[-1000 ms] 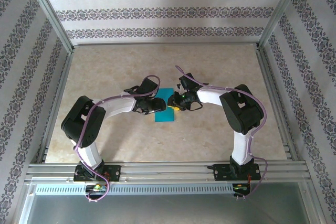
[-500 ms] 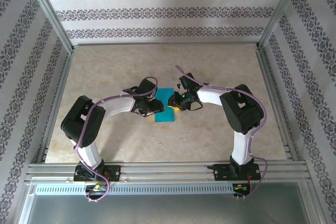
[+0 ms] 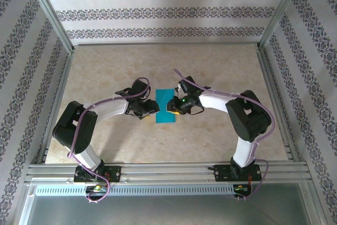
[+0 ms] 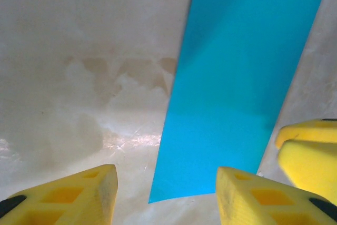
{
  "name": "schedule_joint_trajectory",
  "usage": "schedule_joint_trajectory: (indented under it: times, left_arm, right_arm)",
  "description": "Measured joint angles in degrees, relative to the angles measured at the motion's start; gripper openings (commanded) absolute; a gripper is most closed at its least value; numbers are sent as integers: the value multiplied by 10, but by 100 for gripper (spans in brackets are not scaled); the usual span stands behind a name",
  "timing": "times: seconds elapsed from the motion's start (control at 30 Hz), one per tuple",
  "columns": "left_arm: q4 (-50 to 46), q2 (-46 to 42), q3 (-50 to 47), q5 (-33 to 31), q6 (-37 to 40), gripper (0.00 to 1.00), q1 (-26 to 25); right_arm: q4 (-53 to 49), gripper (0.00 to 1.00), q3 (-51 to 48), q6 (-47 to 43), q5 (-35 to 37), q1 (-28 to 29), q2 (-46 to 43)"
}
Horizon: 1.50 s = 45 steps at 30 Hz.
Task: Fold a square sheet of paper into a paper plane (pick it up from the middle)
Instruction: Third fold the triangle at the center of the table.
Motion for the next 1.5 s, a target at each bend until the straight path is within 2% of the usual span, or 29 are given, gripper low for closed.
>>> schedule_joint_trajectory:
  times: [0.33,0.57,1.03,1.13,1.27,1.37,1.5]
  left_arm:
    - [13,2,-3,39,-15,52,0]
    - [27,23,-8,68,-24,46,-1]
    - [9,43,12,51,-21,46,-11]
    - [0,23,9,41,-21,47,4]
    - [-2,-36,-13,32,-21,48,50]
    - [-3,-70,-32,27,-21,49,79]
    - [-2,-93,-56,26,-21,50,103]
  right_arm:
    - [0,32,-20,20,-15,-9,18]
    - [21,32,-32,44,-37,-21,19]
    - [31,34,-37,36,-48,-24,15]
    - [8,38,-27,6,-31,-24,4]
    - [-55,46,25,-62,14,-7,-13]
    - [-104,56,84,-121,70,36,-17]
    - [-163,64,140,-187,156,100,-12]
